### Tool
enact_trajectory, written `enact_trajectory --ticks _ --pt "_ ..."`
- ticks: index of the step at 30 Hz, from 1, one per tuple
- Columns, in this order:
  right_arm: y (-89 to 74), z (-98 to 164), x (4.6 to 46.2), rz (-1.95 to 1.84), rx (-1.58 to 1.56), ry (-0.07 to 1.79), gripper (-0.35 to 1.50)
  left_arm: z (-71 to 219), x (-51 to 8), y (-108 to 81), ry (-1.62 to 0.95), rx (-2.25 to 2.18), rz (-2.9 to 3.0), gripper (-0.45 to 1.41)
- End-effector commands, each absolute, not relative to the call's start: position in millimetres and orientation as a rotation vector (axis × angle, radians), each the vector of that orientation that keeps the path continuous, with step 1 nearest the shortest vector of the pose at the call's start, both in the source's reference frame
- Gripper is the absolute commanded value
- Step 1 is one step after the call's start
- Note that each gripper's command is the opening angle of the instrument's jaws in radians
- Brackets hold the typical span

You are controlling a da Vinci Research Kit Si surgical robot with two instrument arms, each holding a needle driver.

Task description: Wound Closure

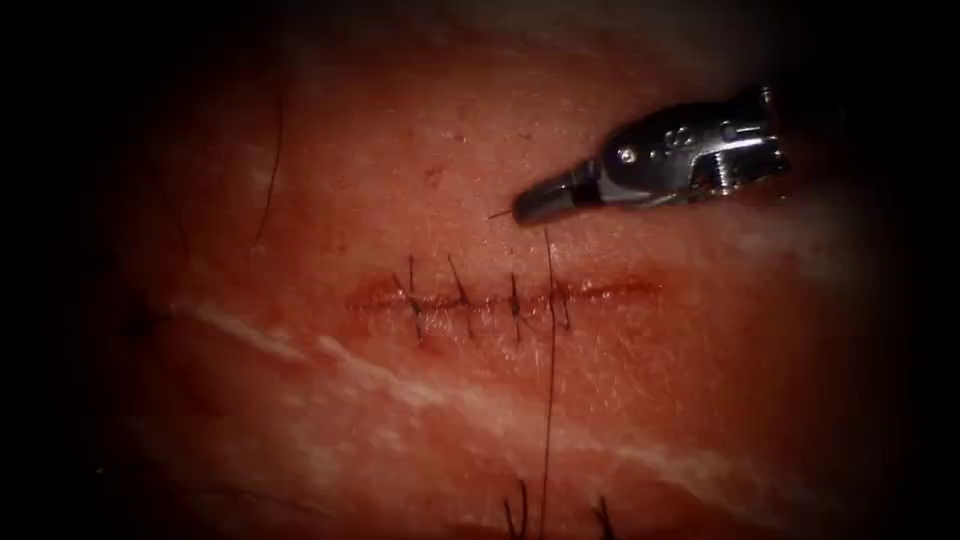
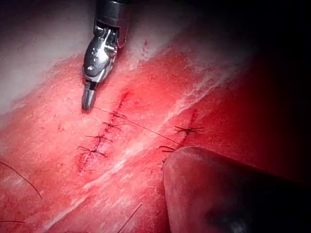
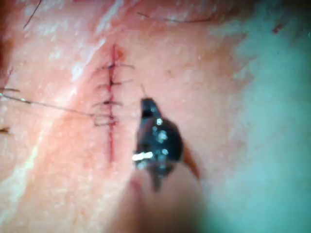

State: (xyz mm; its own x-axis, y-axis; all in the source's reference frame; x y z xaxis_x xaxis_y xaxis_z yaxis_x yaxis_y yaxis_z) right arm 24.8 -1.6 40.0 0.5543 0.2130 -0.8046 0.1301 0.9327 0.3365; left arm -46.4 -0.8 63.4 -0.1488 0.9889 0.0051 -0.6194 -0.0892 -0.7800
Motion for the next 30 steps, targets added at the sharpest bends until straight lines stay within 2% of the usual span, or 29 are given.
enact_trajectory --ticks 1,30 --pt "-2.2 41.0 25.2 0.054 0.363 0.978 -0.35 64.1 -47.2 -1.5 -0.771 -0.656 1.599 -0.45" --pt "1.6 41.5 23.1 0.139 0.222 0.977 -0.35 64.5 -49.2 -5.2 -0.789 -0.658 1.711 -0.45"
